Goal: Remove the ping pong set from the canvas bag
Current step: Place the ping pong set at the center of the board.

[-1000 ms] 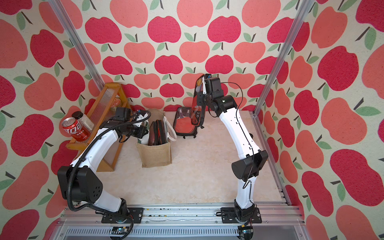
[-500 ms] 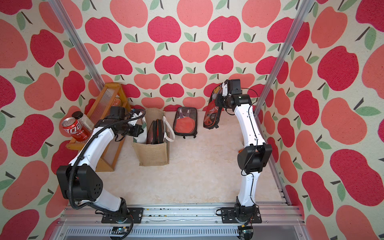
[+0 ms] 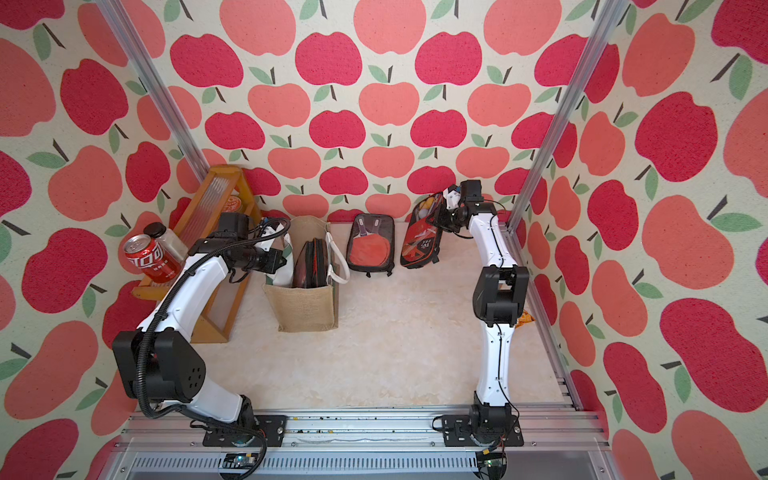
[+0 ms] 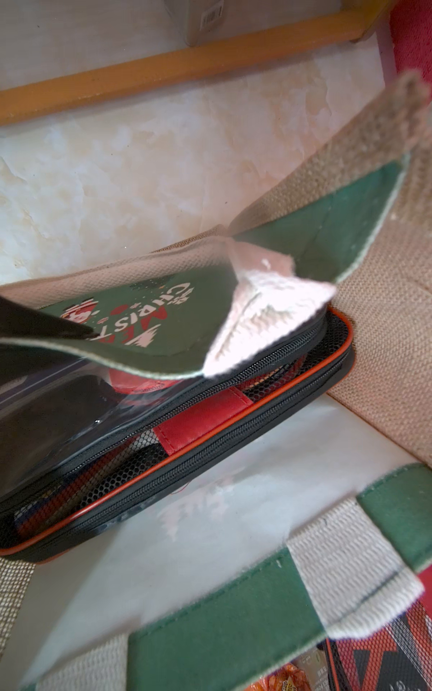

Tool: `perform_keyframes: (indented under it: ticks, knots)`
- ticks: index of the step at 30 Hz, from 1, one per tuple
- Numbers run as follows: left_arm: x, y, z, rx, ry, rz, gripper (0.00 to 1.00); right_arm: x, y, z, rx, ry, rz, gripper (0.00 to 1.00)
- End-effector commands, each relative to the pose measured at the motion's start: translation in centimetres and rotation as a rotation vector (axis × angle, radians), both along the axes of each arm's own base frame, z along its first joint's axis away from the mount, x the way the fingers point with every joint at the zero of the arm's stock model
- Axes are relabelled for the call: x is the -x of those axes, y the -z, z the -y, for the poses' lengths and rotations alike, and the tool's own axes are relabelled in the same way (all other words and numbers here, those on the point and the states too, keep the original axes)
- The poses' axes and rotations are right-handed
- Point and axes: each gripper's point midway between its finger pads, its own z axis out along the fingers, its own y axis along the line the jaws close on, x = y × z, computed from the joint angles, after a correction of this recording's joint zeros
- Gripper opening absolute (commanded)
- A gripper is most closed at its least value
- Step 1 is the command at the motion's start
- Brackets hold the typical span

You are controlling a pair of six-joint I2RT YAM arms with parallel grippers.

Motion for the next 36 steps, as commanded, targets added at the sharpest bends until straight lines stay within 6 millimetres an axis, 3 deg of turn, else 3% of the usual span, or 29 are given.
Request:
perform_keyframes:
  ticks: [1, 6, 14, 20, 24, 28, 36]
  knots:
    - [0.4, -0.1, -0.6, -0.011, -0.006, 0.004, 0.00, -0.9, -2.5, -1.5, -0.113, -0.086, 0.077, 0.00]
    - [0.8, -0.1, -0.8, -0.022, -0.017, 0.012, 0.00, -1.4, 0.7, -1.7, -0.126, -0.092, 0.014, 0.00]
    - [1.4, -0.4, -0.8, -0.018, -0.018, 0.014, 0.00, -2.8, 3.5, -1.6, -0.133, -0.079, -0.012, 0.00]
    - [1.7, -0.5, -0.7, -0.012, -0.019, 0.016, 0.00, -4.5, 6.4, -0.4, -0.090, -0.011, -0.048, 0.26]
    - [1.9, -0.7, -0.6, -0.008, -0.019, 0.020, 0.00, -5.7, 7.7, 0.8, -0.099, 0.037, -0.055, 0.37]
    - [2.1, -0.8, -0.5, -0.003, -0.020, 0.025, 0.00, -6.7, 8.2, 1.7, -0.144, 0.079, -0.058, 0.44]
    - [2.3, -0.9, -0.3, -0.002, -0.018, 0.028, 0.00, -7.6, 8.5, 2.3, -0.183, 0.113, -0.061, 0.50]
